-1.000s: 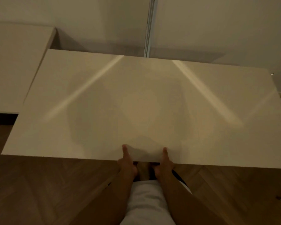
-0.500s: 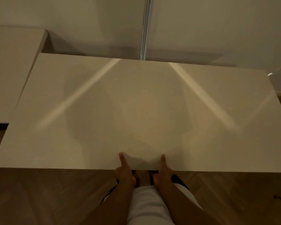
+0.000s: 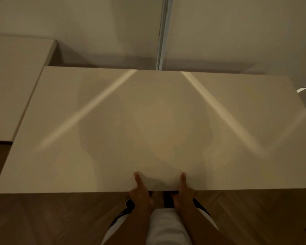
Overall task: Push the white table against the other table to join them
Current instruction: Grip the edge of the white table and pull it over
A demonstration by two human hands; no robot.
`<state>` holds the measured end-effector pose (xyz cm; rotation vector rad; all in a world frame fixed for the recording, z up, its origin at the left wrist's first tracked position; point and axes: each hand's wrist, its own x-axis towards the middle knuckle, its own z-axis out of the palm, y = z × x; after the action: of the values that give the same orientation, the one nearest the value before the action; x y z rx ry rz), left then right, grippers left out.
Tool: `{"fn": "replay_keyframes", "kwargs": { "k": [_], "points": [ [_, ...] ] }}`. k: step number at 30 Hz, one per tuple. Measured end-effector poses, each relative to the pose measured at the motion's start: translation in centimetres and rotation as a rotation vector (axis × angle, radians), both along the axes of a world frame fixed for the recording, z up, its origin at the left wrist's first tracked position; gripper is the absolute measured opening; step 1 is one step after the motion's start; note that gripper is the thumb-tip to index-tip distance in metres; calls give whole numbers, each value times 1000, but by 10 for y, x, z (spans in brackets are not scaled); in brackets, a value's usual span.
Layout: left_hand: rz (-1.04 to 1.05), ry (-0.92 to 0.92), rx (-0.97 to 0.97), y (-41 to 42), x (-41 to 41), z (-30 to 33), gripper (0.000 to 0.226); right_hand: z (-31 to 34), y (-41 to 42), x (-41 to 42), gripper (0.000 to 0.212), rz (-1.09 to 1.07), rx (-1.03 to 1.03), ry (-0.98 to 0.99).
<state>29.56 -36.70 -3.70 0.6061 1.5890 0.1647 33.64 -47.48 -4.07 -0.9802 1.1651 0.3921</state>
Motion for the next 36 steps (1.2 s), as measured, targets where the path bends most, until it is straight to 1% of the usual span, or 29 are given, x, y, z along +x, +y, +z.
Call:
{"fn": "replay_keyframes", "kwargs": {
  "k": [3, 8, 11, 14, 17, 19, 21, 26, 28, 30, 32, 33, 34, 35, 36],
  "points": [
    [-40, 18, 7, 6, 0, -1, 60, 2, 7, 3, 64, -9, -7, 11],
    [-124, 74, 12, 15, -5, -3, 63, 2, 14, -3, 69, -16, 51, 37],
    [-157, 57, -8, 17, -6, -7, 70, 1, 15, -4, 67, -21, 32, 34],
    [-111, -13, -8, 15, -10, -10, 72, 2, 14, -3, 67, -10, 19, 54],
    [-85, -75, -37, 17, -10, -13, 75, 6, 11, -4, 79, 28, 61, 76],
    [-127, -87, -54, 18, -12, -12, 71, 6, 7, -4, 83, 86, 39, 73],
    [-243, -58, -45, 22, -18, -11, 68, 7, 0, -8, 84, 205, -26, 84],
    [-486, -47, 17, 32, -36, -9, 77, 1, -14, -28, 74, 452, -257, -31],
    [-531, -11, 28, 37, -40, -9, 76, 1, -16, -37, 75, 526, -320, -26],
    [-538, 24, -6, 42, -43, -10, 68, 3, -19, -43, 71, 580, -342, -23],
    [-615, 58, -44, 48, -47, -4, 54, 8, -26, -48, 58, 721, -449, -91],
    [-676, 66, -23, 49, -49, -2, 48, 10, -30, -49, 51, 802, -530, -144],
    [-763, 71, 57, 47, -52, -1, 42, 13, -34, -51, 45, 861, -605, -203],
    [-875, 75, 206, 43, -55, -2, 37, 16, -38, -52, 38, 898, -658, -271],
    [-988, 66, 400, 38, -57, -2, 34, 18, -43, -52, 32, 930, -707, -344]
  ]
}}
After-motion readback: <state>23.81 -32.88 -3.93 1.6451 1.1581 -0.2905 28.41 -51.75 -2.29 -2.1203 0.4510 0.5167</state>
